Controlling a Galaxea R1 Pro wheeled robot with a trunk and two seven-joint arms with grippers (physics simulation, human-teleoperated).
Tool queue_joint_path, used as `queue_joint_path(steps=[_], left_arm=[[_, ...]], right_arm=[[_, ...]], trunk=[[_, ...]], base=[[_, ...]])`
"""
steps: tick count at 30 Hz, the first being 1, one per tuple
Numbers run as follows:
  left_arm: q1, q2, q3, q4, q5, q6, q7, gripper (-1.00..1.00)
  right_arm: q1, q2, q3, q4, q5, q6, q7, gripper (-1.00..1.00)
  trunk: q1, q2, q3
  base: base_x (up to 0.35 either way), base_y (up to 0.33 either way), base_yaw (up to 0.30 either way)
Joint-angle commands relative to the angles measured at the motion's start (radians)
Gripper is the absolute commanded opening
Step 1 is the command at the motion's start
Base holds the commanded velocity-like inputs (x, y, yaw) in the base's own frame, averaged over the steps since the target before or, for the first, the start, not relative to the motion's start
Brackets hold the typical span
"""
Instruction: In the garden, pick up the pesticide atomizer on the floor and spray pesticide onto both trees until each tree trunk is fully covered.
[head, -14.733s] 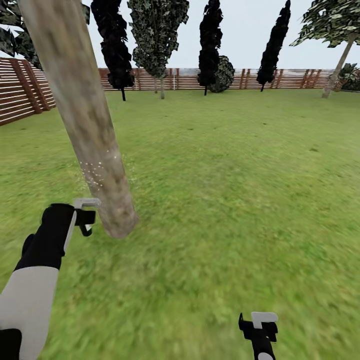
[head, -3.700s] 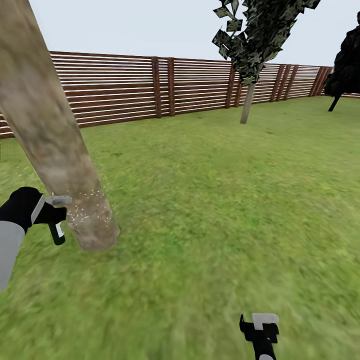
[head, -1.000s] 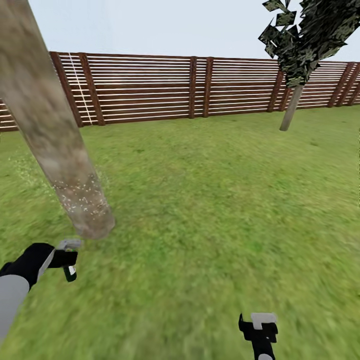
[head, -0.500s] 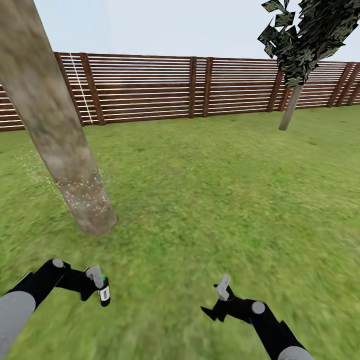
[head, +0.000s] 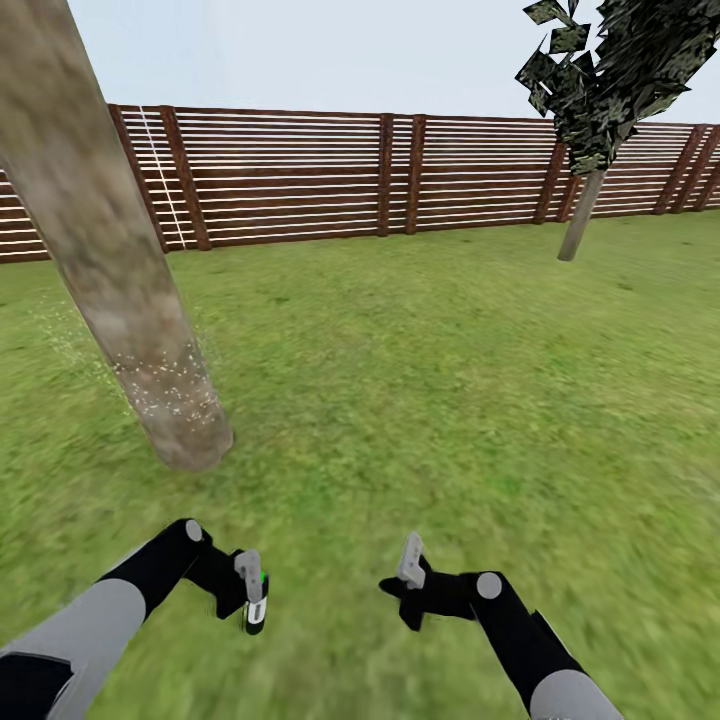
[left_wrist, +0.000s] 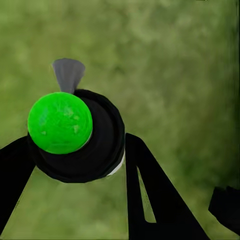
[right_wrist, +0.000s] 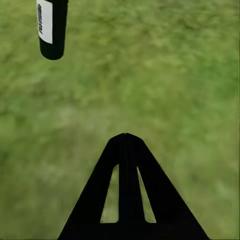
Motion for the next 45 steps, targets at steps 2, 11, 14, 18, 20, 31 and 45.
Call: queue_joint_path(steps=[2, 11, 14, 18, 20, 31, 45], left_arm=[[0.0, -0.037, 0.0, 0.0, -0.036, 0.002, 0.0, -1.0], [0.001, -0.128, 0.0, 0.009, -0.133, -0.036, -0.01, -1.0], [0.001, -0.153, -0.001, 0.014, -0.143, -0.071, -0.012, -1.0], [0.001, -0.177, -0.085, 0.014, -0.146, -0.074, -0.011, -1.0], [0.001, -0.185, -0.103, 0.014, -0.142, -0.076, -0.011, -1.0], [0.001, -0.237, -0.103, -0.001, -0.139, -0.073, -0.009, -1.0], [-0.001, -0.251, -0.097, -0.021, -0.112, -0.072, -0.008, -1.0]], right_arm=[[-0.003, 0.002, 0.048, -0.028, 0.0, 0.0, 0.034, -1.0], [-0.005, 0.019, 0.142, -0.086, 0.0, 0.001, 0.045, -1.0], [-0.005, 0.02, 0.142, -0.087, 0.0, 0.0, 0.045, -1.0], [-0.005, 0.02, 0.142, -0.087, 0.0, -0.001, 0.045, -1.0], [-0.005, 0.02, 0.142, -0.087, 0.001, -0.001, 0.045, -1.0], [-0.005, 0.02, 0.142, -0.092, 0.001, -0.001, 0.045, -1.0], [-0.006, 0.02, 0.142, -0.093, 0.001, -0.001, 0.045, -1.0]], trunk=[[0.0, 0.0, 0.0], [0.0, 0.0, 0.0], [0.0, 0.0, 0.0], [0.0, 0.0, 0.0], [0.0, 0.0, 0.0], [0.0, 0.0, 0.0], [0.0, 0.0, 0.0]], base=[[0.0, 0.0, 0.0], [0.0, 0.0, 0.0], [0.0, 0.0, 0.0], [0.0, 0.0, 0.0], [0.0, 0.0, 0.0], [0.0, 0.0, 0.0], [0.0, 0.0, 0.0]])
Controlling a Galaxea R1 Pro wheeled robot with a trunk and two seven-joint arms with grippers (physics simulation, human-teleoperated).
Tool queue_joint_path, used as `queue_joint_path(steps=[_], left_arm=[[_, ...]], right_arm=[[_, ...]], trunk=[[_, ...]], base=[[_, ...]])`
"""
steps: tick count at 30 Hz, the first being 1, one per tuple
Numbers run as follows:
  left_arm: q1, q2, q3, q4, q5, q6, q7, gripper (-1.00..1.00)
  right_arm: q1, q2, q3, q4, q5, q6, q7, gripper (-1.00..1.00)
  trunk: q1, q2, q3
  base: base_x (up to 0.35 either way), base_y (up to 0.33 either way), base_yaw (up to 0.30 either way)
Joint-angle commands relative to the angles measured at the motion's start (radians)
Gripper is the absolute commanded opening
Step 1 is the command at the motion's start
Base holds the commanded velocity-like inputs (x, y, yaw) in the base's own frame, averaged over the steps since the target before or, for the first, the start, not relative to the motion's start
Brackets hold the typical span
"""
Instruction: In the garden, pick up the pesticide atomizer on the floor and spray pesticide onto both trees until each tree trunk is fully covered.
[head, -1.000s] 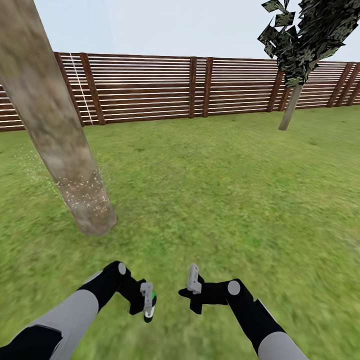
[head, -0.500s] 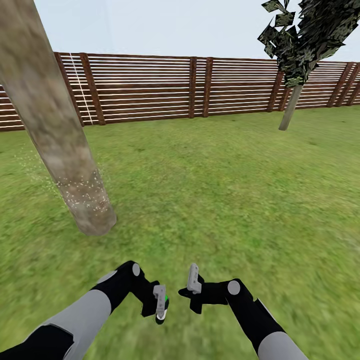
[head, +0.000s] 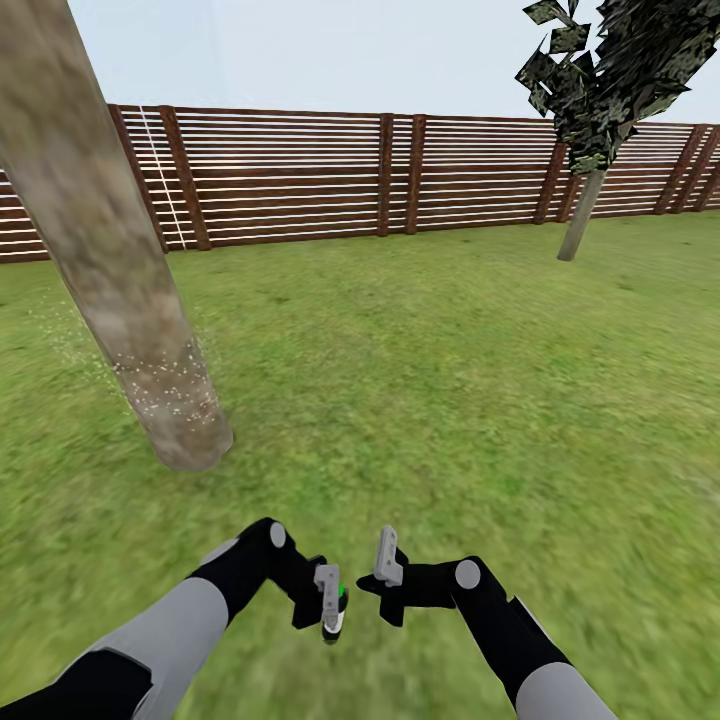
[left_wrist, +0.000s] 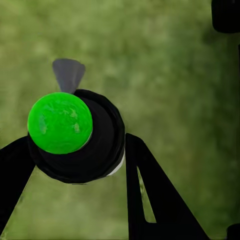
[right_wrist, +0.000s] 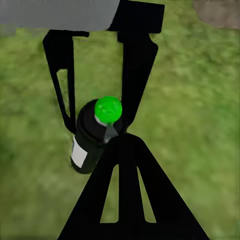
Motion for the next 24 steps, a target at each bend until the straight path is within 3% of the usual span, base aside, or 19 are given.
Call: queue_joint_path(steps=[1, 3, 5, 16, 24], left_arm=[[0.0, 0.0, 0.004, -0.015, 0.011, 0.0, 0.0, -1.0], [0.0, 0.001, 0.005, -0.023, 0.048, -0.003, -0.001, -1.0], [0.0, 0.002, 0.005, -0.025, 0.061, -0.005, -0.002, -1.0], [0.0, -0.007, -0.008, -0.024, 0.063, -0.007, -0.005, -1.0], [0.001, -0.013, -0.009, -0.015, 0.062, -0.046, -0.005, -1.0]], right_arm=[[0.0, 0.0, 0.0, 0.0, 0.0, 0.0, 0.0, -1.0], [0.0, 0.0, 0.0, 0.0, 0.0, 0.0, 0.0, -1.0], [0.001, 0.0, 0.0, 0.001, 0.0, 0.0, 0.0, -1.0], [0.0, -0.002, 0.0, -0.001, 0.002, 0.0, 0.0, -1.0], [0.0, -0.002, 0.0, -0.001, 0.002, 0.0, 0.0, -1.0]], trunk=[[0.0, 0.0, 0.0], [0.0, 0.0, 0.0], [0.0, 0.0, 0.0], [0.0, 0.0, 0.0], [0.0, 0.0, 0.0]], base=[[0.0, 0.0, 0.0], [0.0, 0.0, 0.0], [0.0, 0.0, 0.0], [0.0, 0.0, 0.0], [0.0, 0.0, 0.0]])
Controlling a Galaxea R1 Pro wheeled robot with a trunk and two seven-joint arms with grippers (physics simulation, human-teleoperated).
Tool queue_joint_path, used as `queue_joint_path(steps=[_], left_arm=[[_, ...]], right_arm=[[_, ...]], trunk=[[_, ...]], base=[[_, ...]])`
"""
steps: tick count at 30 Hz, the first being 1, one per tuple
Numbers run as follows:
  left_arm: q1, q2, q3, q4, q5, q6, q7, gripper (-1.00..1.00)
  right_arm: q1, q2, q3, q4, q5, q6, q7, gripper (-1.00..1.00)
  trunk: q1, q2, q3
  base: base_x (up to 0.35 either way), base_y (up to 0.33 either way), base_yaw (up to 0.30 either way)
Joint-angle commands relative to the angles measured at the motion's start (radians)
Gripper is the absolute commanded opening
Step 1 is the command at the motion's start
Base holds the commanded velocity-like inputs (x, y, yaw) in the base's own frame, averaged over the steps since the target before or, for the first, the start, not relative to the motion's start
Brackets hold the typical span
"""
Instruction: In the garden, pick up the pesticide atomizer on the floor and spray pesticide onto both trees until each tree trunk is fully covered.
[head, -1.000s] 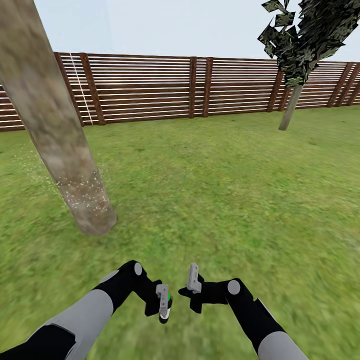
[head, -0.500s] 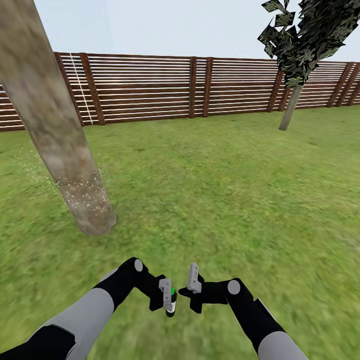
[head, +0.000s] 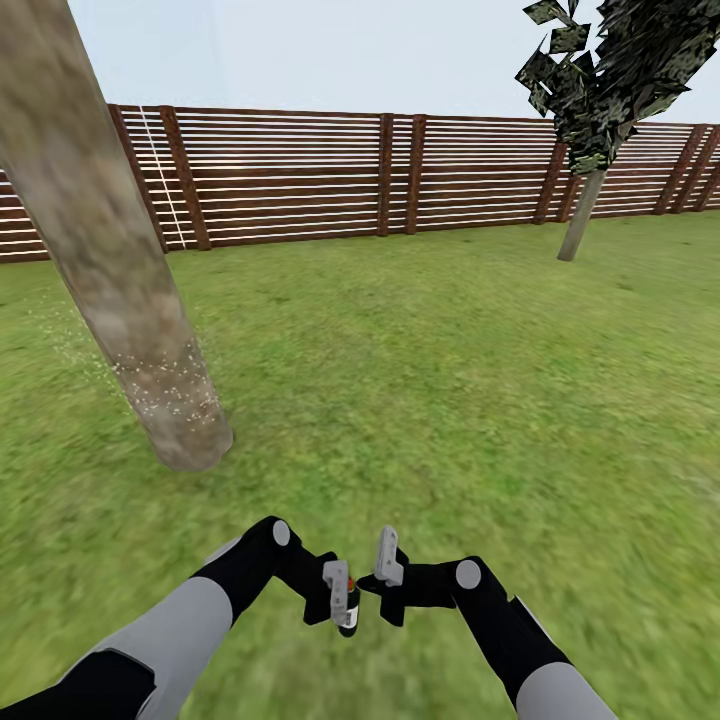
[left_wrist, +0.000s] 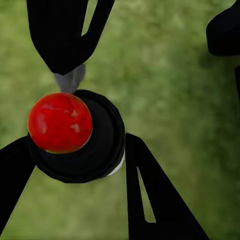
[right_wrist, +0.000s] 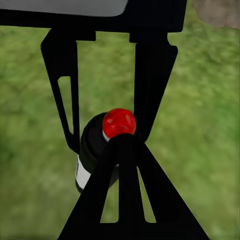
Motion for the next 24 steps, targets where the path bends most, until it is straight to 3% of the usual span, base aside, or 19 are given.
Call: queue_joint_path(steps=[1, 8, 11, 14, 15, 18, 20, 21, 22, 24], left_arm=[[0.0, 0.0, 0.001, -0.001, 0.0, 0.0, 0.0, -1.0], [0.0, 0.02, -0.003, 0.008, -0.007, 0.0, 0.001, -1.0], [0.0, 0.09, -0.005, 0.036, -0.013, 0.001, 0.002, -1.0], [0.001, 0.192, -0.004, 0.068, -0.014, 0.0, 0.008, -1.0], [0.002, 0.23, -0.004, 0.088, -0.015, 0.0, 0.012, -1.0], [0.022, 0.303, 0.011, 0.107, -0.002, 0.005, 0.05, -1.0], [0.055, 0.329, 0.065, 0.131, 0.075, 0.006, 0.239, -1.0], [0.094, 0.332, 0.115, 0.162, 0.169, 0.006, 0.415, -1.0], [0.109, 0.332, 0.131, 0.176, 0.207, 0.006, 0.478, -1.0], [0.203, 0.331, 0.189, 0.242, 0.445, -0.001, 0.795, -1.0]], right_arm=[[0.0, 0.0, 0.0, 0.0, 0.0, 0.0, 0.0, -1.0], [0.0, 0.0, 0.0, 0.0, 0.0, 0.0, 0.0, -1.0], [0.001, 0.0, 0.0, 0.001, 0.0, 0.0, 0.0, -1.0], [0.0, 0.0, 0.0, 0.004, 0.001, 0.0, 0.0, -1.0], [0.0, -0.001, -0.001, 0.006, 0.001, 0.0, 0.0, 1.0], [0.0, -0.005, -0.004, 0.012, 0.003, -0.001, -0.005, 1.0], [0.001, -0.022, -0.009, 0.063, 0.001, -0.004, -0.049, 1.0], [0.001, -0.064, -0.011, 0.142, -0.003, -0.005, -0.162, 1.0], [0.002, -0.076, -0.013, 0.176, -0.004, -0.006, -0.22, 1.0], [0.004, -0.095, -0.083, 0.438, -0.007, -0.028, -0.634, 1.0]], trunk=[[0.0, 0.0, 0.0], [0.0, 0.0, 0.0], [0.0, 0.0, 0.0], [0.0, 0.0, 0.0], [0.0, 0.0, 0.0], [0.0, 0.0, 0.0], [0.0, 0.0, 0.0], [0.0, 0.0, 0.0], [0.0, 0.0, 0.0], [0.0, 0.0, 0.0]], base=[[0.0, 0.0, 0.0], [0.0, 0.0, 0.0], [0.0, 0.0, 0.0], [0.0, 0.0, 0.0], [0.0, 0.0, 0.0], [0.0, 0.0, 0.0], [0.0, 0.0, 0.0], [0.0, 0.0, 0.0], [0.0, 0.0, 0.0], [0.0, 0.0, 0.0]])
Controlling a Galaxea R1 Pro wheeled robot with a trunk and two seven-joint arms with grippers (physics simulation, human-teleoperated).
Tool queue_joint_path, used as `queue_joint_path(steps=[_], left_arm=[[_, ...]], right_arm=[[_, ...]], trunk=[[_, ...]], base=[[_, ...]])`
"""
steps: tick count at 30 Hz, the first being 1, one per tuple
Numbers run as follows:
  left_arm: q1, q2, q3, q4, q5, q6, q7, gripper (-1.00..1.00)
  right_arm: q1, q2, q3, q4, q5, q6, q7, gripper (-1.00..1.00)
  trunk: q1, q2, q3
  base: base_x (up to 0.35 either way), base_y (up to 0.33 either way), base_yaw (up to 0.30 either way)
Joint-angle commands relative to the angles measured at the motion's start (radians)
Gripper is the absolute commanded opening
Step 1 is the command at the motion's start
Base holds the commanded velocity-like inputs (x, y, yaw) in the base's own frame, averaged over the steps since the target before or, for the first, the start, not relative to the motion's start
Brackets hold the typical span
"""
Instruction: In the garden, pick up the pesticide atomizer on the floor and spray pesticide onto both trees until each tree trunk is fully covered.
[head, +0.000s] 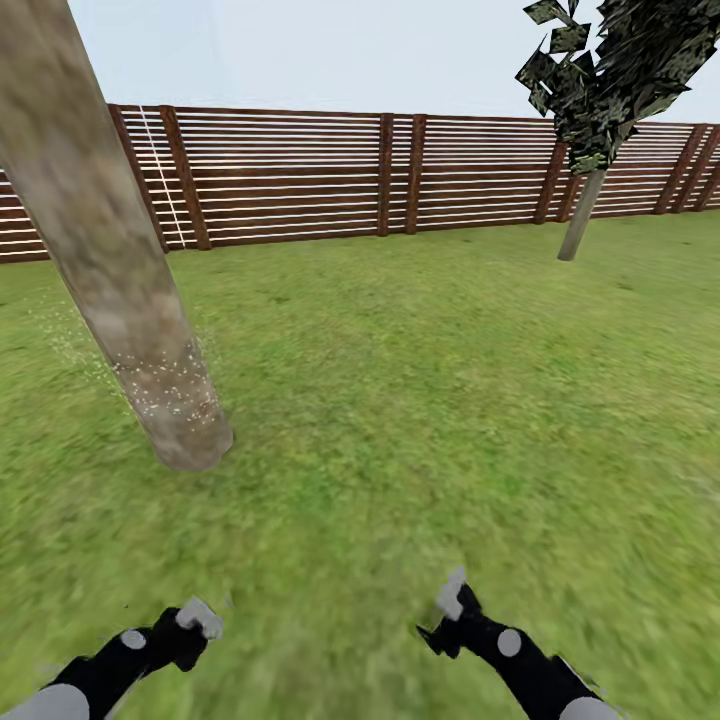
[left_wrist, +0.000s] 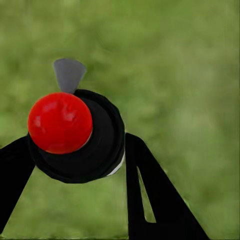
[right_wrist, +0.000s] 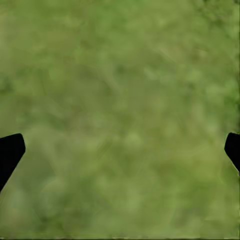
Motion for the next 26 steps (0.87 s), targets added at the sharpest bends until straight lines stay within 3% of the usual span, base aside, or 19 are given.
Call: queue_joint_path(steps=[1, 2, 3, 4, 5, 7, 9, 10, 13, 16, 19, 26], left_arm=[[0.052, -0.003, 0.011, 0.009, 0.134, -0.031, 0.161, -1.0], [0.069, -0.005, 0.013, 0.012, 0.181, -0.063, 0.209, -1.0], [0.097, -0.008, 0.015, 0.025, 0.26, -0.131, 0.276, -1.0], [0.119, -0.011, 0.016, 0.05, 0.338, -0.19, 0.324, -1.0], [0.131, -0.012, 0.017, 0.077, 0.414, -0.23, 0.353, -1.0], [0.142, -0.01, 0.018, 0.122, 0.56, -0.269, 0.375, -1.0], [0.165, -0.01, 0.018, 0.144, 0.627, -0.28, 0.38, -1.0], [0.18, -0.013, 0.018, 0.149, 0.645, -0.284, 0.381, -1.0], [0.187, -0.014, 0.018, 0.152, 0.656, -0.286, 0.382, -1.0], [0.188, -0.013, 0.018, 0.152, 0.657, -0.286, 0.382, -1.0], [0.189, -0.013, 0.018, 0.152, 0.656, -0.287, 0.382, -1.0], [0.189, -0.013, 0.017, 0.152, 0.64, -0.287, 0.38, -1.0]], right_arm=[[0.0, 0.001, -0.041, 0.151, -0.005, -0.065, -0.251, 1.0], [0.0, 0.004, -0.049, 0.2, -0.005, -0.096, -0.338, 1.0], [0.0, 0.011, -0.057, 0.268, -0.009, -0.134, -0.469, 1.0], [0.0, 0.021, -0.061, 0.307, -0.031, -0.155, -0.576, 1.0], [0.002, 0.025, -0.07, 0.327, -0.081, -0.178, -0.644, 1.0], [0.012, 0.027, -0.087, 0.344, -0.241, -0.249, -0.696, 1.0], [0.033, 0.023, -0.091, 0.349, -0.313, -0.281, -0.708, 1.0], [0.052, 0.022, -0.092, 0.351, -0.33, -0.289, -0.711, 1.0], [0.068, 0.026, -0.092, 0.352, -0.337, -0.293, -0.714, 1.0], [0.087, 0.028, -0.091, 0.353, -0.338, -0.291, -0.713, 1.0], [0.152, 0.029, -0.091, 0.354, -0.338, -0.29, -0.713, 1.0], [0.165, 0.029, -0.091, 0.354, -0.338, -0.29, -0.713, 1.0]], trunk=[[0.0, 0.0, 0.0], [0.0, 0.0, 0.0], [0.0, 0.0, 0.0], [0.0, 0.0, 0.0], [0.0, 0.0, 0.0], [0.0, 0.0, 0.0], [0.0, 0.0, 0.0], [0.0, 0.0, 0.0], [0.0, 0.0, 0.0], [0.0, 0.0, 0.0], [0.0, 0.0, 0.0], [0.0, 0.0, 0.0]], base=[[0.0, 0.0, 0.0], [0.0, 0.0, 0.0], [0.0, 0.0, 0.0], [0.0, 0.0, 0.0], [0.0, 0.0, 0.0], [0.0, 0.0, 0.0], [0.0, 0.0, 0.0], [0.0, 0.0, 0.0], [0.0, 0.0, 0.0], [0.0, 0.0, 0.0], [0.0, 0.0, 0.0], [0.0, 0.0, 0.0]])
